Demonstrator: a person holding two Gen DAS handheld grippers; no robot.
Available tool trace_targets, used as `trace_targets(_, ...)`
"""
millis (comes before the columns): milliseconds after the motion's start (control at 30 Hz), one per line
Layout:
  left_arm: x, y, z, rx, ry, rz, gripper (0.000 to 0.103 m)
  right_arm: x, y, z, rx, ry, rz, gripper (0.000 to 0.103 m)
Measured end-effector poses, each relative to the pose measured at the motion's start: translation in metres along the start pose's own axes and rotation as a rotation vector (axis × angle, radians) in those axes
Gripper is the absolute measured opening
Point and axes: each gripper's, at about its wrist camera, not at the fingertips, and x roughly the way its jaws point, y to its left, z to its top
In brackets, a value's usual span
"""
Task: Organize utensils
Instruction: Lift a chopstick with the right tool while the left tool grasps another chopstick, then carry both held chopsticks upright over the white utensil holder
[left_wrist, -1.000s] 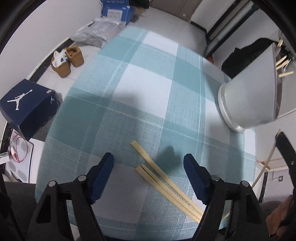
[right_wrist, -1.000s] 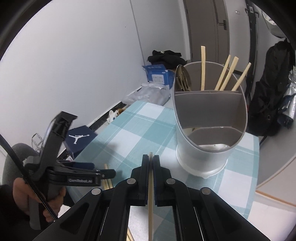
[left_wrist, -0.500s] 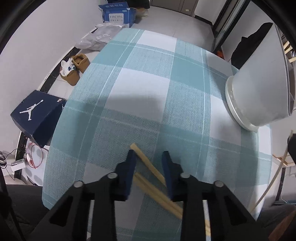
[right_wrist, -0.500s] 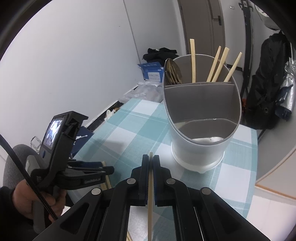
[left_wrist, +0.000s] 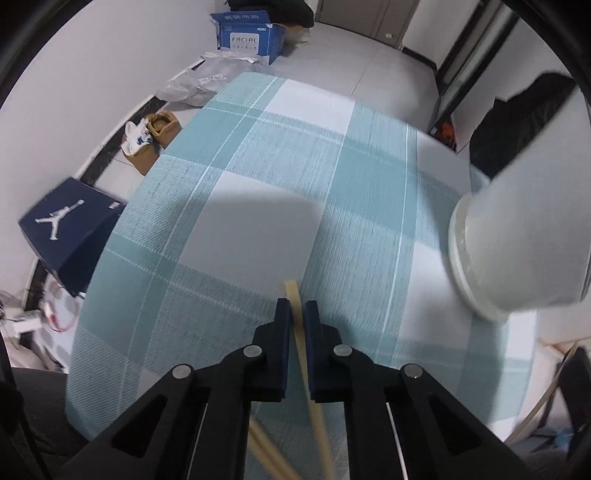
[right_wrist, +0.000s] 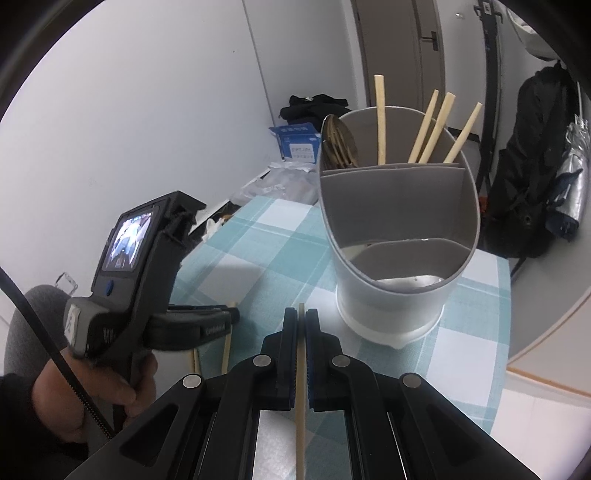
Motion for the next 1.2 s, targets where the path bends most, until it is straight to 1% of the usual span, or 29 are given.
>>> trace_targets(133,-0.014,0.0,0.004,-0.044,-0.059,-0.058,0.003,-0.004,-0.003,0.003,0.013,-0.024,-0.002,0.003)
trace_targets(167,-0.022,-0.002,0.004,-0.048,-0.092,-0.075,0.003,-0.006,-0.004,0.003,0.016,-0.033,-0.002,0.003)
trace_targets(300,-0.049,0.0,0.004,-0.07,-0.184,-0.137,0.003,-0.013,-0.006,0.003,0.033,-0.069,0.004,0.003)
trace_targets(367,-0.061,0.0,0.004,-0.068,-0.21,-0.196,0.003,-0.018,-0.006,0.004,0.037,-0.096,0.015,0.003)
trace_targets(467,-0.092,-0.004,-0.003,-0.04,-0.316,-0.249,0.003,-0.024,-0.005,0.006,0.039,-0.127,0.031,0.003)
trace_targets(567,-0.111,-0.006,-0.006,-0.011,-0.391,-0.293,0.003,-0.028,-0.003,0.005,0.045,-0.142,0.014,0.003)
trace_targets(600,-0.119,-0.007,-0.009,0.01,-0.426,-0.305,0.003,-0.03,-0.004,0.004,0.052,-0.147,0.009,0.003)
trace_targets(667,-0.128,-0.009,-0.013,0.066,-0.468,-0.328,0.003,-0.034,-0.005,0.003,0.064,-0.162,0.002,0.003)
trace_targets(800,-0.133,-0.016,-0.018,0.163,-0.498,-0.322,0.002,-0.045,-0.005,-0.002,0.073,-0.193,-0.014,0.003)
trace_targets(933,-0.138,-0.02,-0.025,0.24,-0.504,-0.303,0.002,-0.057,-0.007,-0.006,0.105,-0.228,-0.024,0.003)
trace_targets(1000,-0.142,-0.021,-0.028,0.266,-0.504,-0.298,0.002,-0.063,-0.008,-0.007,0.116,-0.247,-0.03,0.003)
trace_targets(1200,-0.155,-0.024,-0.031,0.3,-0.495,-0.303,0.002,-0.078,-0.013,-0.008,0.151,-0.293,-0.05,0.003)
